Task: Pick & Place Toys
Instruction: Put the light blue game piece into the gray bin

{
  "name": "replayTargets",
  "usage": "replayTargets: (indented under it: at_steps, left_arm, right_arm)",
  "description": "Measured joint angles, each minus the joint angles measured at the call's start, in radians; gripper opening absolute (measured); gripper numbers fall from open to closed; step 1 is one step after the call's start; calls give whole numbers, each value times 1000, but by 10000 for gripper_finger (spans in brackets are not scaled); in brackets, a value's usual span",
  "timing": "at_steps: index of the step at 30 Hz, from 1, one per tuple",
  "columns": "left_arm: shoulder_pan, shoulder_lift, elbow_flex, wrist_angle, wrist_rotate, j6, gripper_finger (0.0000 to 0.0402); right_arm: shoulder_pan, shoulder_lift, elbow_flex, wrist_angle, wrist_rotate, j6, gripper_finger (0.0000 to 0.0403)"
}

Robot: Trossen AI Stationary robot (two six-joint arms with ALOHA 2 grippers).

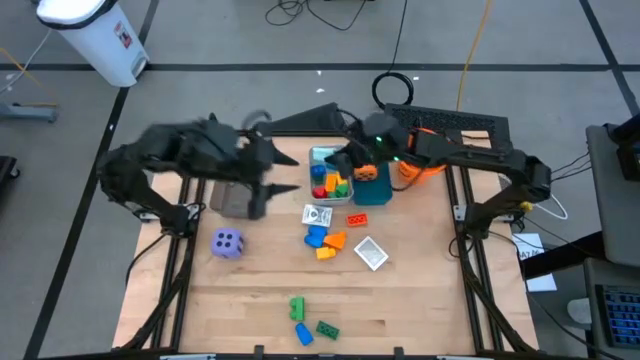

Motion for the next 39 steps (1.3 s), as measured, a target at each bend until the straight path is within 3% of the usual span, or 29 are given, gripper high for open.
replayTargets:
  at_steps: [6, 17, 30, 39]
  left_arm:
    - [72, -80, 0, 49, 102, -62, 239]
    - [66, -133, -97, 35, 160, -80, 239]
    - [28, -129, -297, 58, 278, -84, 239]
    - [14, -130, -314, 71, 336, -84, 239]
  right_arm:
    - [-41, 128, 42, -96, 0, -93, 45]
    - [-43, 330, 41, -221, 5, -167, 45]
    - [-49, 369, 40, -241, 61, -172, 65]
    - [-60, 370, 40, -241, 60, -170, 104]
